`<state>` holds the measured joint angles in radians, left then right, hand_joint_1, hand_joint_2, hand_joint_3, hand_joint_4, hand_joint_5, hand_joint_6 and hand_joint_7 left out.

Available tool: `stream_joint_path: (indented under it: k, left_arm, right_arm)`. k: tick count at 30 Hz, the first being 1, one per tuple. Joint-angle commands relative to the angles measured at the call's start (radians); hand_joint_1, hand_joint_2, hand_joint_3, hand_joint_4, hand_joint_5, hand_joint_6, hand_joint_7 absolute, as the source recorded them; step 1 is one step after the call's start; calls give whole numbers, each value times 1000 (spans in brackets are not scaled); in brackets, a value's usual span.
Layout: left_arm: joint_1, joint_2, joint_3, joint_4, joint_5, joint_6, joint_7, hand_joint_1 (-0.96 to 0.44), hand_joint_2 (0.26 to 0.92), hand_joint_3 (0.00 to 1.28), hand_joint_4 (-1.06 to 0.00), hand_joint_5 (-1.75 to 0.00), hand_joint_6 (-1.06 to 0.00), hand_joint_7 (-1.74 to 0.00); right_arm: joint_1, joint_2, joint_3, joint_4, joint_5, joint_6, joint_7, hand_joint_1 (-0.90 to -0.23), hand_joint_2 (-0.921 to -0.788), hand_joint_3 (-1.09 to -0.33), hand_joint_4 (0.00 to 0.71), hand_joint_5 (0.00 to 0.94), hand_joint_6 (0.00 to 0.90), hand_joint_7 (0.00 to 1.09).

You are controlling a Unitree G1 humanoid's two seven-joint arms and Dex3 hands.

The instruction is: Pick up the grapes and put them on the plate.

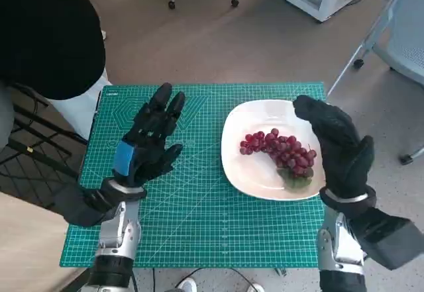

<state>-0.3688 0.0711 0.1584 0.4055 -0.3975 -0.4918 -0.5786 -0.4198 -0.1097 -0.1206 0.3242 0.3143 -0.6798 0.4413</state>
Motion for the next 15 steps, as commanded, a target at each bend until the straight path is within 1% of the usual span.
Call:
stream_joint_path:
  k: [1, 7, 15]
  left_arm:
    - [13, 2, 1, -21, 0, -9, -4, -540, 921, 403, -215, -9, -304, -22]
    - [19, 6, 1, -23, 4, -15, -6, -538, 921, 409, -220, -9, -309, -22]
    - [25, 14, 6, -31, 5, -8, -1, -535, 921, 417, -223, -7, -314, -20]
  right_arm:
    - [-1, 9, 4, 17, -15, 11, -11, -677, -921, -702, 325, 5, 136, 219]
    - [-11, 16, 14, 29, -30, 14, -21, -676, -921, -705, 323, 4, 131, 224]
    - [-25, 22, 26, 53, -43, 15, -23, -670, -921, -712, 319, 1, 122, 233]
